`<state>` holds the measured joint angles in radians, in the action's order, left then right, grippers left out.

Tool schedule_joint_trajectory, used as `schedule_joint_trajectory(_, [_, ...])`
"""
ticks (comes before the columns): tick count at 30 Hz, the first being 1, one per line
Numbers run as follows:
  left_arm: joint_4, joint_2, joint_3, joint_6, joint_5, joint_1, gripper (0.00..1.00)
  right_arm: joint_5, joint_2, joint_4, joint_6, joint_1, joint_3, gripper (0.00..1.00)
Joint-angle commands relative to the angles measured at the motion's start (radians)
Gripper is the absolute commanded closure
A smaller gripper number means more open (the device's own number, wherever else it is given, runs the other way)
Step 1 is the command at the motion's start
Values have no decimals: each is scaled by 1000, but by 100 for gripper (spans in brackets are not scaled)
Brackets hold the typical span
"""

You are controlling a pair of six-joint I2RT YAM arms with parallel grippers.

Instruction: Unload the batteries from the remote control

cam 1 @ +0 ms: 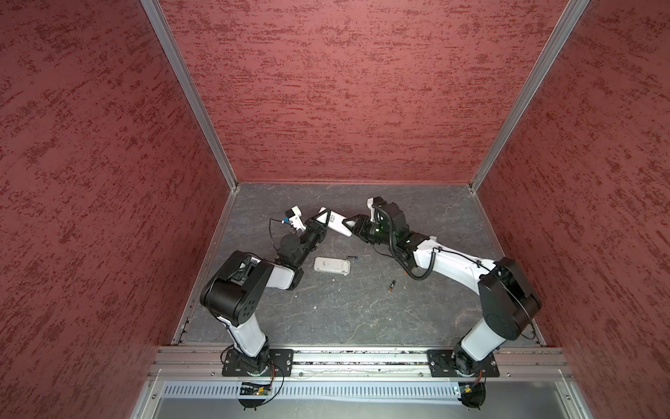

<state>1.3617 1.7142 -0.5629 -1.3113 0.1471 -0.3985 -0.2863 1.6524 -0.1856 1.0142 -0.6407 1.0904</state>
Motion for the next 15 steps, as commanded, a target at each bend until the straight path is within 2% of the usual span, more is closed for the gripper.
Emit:
schedule_joint_trajectory(1, [53,-41,-19,15,-12,2,100,30,-27,-2,28,-10,-29,51])
schedule_joint_trajectory(7, [54,-51,-17,8,-6,10,100,38,-35,-20,29,-15,-53,50])
schedule_joint_trajectory(12, [53,-54,-14,-3,-3,15,100,35,-26,-26,34,-14,-57,64])
schedule_joint_trajectory(15, [53,-57,-14,-14,1,19,100,32,-22,-29,32,-14,-57,68])
